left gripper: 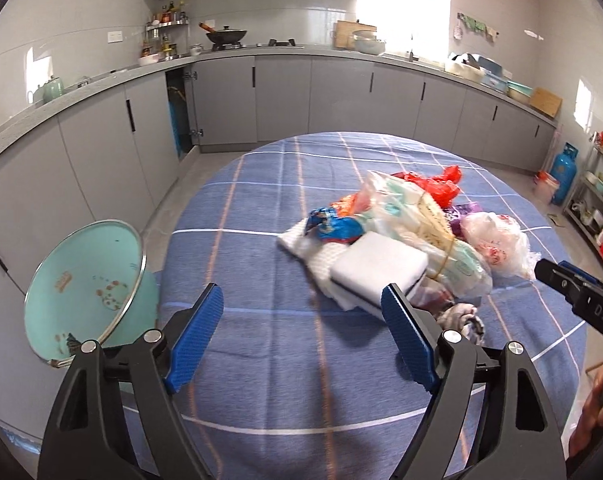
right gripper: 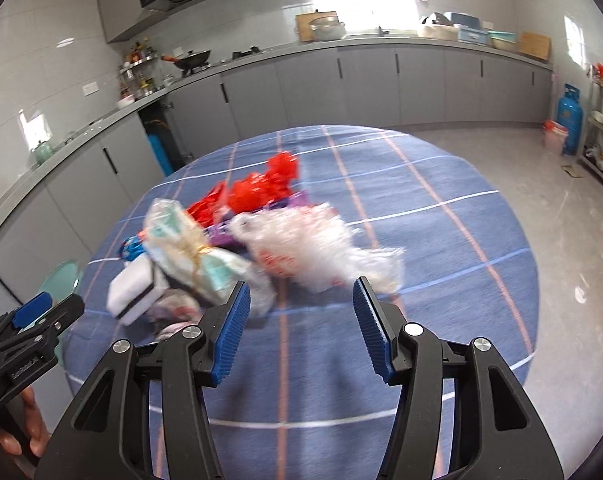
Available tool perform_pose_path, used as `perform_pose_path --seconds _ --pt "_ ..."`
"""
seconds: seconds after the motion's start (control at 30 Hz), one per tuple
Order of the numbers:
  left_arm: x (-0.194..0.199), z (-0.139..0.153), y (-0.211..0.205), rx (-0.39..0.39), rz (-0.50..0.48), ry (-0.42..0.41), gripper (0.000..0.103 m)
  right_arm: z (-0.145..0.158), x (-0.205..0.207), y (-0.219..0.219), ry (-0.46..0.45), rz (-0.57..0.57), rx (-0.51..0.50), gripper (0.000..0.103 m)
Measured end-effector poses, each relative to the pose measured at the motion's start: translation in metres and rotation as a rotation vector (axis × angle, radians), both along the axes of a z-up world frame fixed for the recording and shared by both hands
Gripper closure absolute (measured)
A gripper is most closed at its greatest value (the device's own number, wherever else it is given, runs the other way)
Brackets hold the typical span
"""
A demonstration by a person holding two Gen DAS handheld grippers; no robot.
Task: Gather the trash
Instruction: 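Grasp the clear bag with the right tool while the left tool grasps the foam block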
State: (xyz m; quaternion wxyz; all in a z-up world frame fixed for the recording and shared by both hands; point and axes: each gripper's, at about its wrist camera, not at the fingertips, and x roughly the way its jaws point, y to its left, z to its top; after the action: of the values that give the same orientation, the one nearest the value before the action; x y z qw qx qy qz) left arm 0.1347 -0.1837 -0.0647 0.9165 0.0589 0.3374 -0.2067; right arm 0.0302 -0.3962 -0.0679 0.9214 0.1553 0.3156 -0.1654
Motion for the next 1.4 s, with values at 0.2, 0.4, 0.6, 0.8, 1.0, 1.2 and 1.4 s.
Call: perform_pose_path --seconds 0.2,0.4,0.6,0.8,1.0,1.2,1.4 --pt "0.006 0.002 -0.014 -0.025 -0.009 0.009 0.023 0.005 0.011 -0.019 0.006 0.010 -0.012 0.041" --pt "0.011 0.002 -0.033 -0.040 -0.043 0.024 0.023 -0.007 0.043 -0.035 0.073 0.049 -0.012 0.033" --pt "0.023 0.000 -0.053 -0.066 -0.057 0.068 0.022 -0.025 0.061 -0.040 0.141 0.085 0.019 0.051" --pt "0.033 -0.014 -0.069 -0.054 -0.057 0.119 0.024 -0.032 0.057 -0.039 0.141 0.102 0.028 0.075" --pt "0.036 -0.028 -0.065 -0.044 -0.058 0.149 0.041 -0.021 0.037 -0.038 0.078 0.078 0.051 0.085" --pt "0.025 -0.013 -0.050 -0.099 -0.094 0.106 0.069 0.001 0.015 -0.029 -0.006 0.056 0.045 0.085" --pt "0.019 0.002 -0.026 -0.127 -0.085 0.057 0.082 0.024 0.005 -0.012 -0.083 0.045 0.001 0.086"
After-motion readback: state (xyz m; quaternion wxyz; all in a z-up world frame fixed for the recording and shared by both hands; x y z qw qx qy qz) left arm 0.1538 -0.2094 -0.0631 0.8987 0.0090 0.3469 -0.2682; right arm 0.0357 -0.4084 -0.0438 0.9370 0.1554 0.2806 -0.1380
